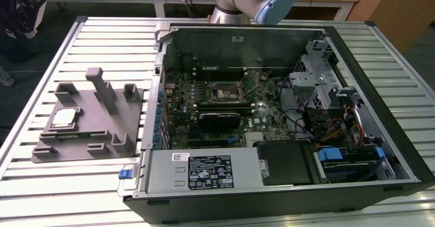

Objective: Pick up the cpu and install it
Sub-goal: 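Reach for the cpu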

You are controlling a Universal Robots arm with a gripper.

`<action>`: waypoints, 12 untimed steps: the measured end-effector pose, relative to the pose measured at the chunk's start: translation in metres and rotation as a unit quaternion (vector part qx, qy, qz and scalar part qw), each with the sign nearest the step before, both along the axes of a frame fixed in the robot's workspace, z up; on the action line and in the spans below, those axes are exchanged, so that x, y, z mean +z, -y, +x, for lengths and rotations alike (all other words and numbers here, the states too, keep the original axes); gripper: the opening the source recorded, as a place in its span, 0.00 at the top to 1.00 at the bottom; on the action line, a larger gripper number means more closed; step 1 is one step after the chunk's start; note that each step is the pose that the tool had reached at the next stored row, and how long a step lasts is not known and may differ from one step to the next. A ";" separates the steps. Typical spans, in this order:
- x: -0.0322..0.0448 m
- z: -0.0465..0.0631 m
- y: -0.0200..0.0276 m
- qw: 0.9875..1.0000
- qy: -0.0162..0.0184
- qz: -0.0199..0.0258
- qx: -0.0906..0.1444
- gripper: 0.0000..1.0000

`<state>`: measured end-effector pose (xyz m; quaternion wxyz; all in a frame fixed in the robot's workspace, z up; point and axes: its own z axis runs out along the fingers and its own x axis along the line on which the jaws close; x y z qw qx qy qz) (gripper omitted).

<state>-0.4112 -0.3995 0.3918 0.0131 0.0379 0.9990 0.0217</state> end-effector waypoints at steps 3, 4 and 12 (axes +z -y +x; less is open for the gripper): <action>-0.0001 -0.003 0.0000 1.000 0.000 0.000 0.000 0.89; 0.0000 -0.004 0.0000 1.000 0.000 0.000 0.000 0.89; -0.0001 -0.015 0.0000 1.000 0.000 0.000 0.000 0.89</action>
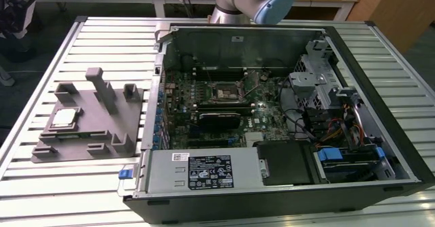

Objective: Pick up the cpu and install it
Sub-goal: 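Reach for the cpu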

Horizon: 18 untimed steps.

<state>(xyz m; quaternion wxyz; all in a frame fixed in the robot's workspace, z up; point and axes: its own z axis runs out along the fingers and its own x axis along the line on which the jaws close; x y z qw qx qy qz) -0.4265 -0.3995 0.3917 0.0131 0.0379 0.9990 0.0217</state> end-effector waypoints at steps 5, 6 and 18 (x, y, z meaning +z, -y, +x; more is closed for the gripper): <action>0.0000 0.003 0.0000 1.000 0.000 0.000 0.000 0.89; 0.0000 0.003 0.0000 1.000 0.000 0.000 0.000 0.89; -0.0001 -0.003 0.0000 1.000 0.000 0.000 0.000 0.89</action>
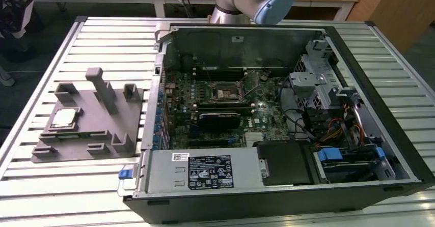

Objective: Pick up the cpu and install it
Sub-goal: 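Reach for the cpu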

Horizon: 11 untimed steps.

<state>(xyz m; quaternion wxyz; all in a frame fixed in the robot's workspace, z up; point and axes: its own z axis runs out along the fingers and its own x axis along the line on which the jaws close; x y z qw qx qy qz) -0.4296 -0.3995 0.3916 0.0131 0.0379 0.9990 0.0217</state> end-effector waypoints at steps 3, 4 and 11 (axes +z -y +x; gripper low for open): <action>0.0000 -0.002 0.0001 1.000 0.000 0.000 0.000 0.89; 0.0000 -0.003 0.0001 1.000 0.000 0.000 0.000 0.89; 0.0000 -0.005 0.0000 1.000 0.000 0.000 0.000 0.89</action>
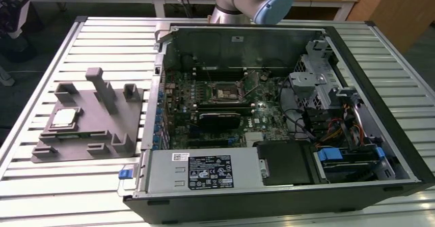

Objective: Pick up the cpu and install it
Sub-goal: 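Pick up the cpu and move it towards the insertion slot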

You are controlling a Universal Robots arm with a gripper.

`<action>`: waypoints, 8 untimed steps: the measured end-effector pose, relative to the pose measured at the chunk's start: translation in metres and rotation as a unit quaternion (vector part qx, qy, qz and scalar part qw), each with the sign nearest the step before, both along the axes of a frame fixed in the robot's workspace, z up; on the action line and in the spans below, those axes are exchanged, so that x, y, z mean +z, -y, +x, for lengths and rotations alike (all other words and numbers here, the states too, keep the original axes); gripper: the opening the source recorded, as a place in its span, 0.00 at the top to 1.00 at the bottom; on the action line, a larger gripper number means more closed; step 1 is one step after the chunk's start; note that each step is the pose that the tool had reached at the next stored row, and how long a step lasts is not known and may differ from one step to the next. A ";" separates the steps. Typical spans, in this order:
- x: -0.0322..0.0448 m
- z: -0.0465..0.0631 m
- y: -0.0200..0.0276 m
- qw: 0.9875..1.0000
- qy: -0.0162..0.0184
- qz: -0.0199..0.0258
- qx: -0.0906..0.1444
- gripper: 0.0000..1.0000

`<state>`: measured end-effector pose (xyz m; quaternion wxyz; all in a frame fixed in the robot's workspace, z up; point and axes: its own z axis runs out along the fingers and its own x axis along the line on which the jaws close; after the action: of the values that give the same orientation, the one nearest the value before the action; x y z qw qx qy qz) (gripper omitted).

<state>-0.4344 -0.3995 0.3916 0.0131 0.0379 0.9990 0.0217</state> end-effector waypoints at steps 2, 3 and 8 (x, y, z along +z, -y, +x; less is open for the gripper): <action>0.0000 0.000 0.0000 1.000 0.000 0.000 0.000 0.89; 0.0000 0.000 0.0000 1.000 0.000 0.000 0.000 0.89; -0.0013 -0.001 0.0000 1.000 0.000 0.000 0.000 0.89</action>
<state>-0.4351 -0.3995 0.3903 0.0131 0.0378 0.9990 0.0216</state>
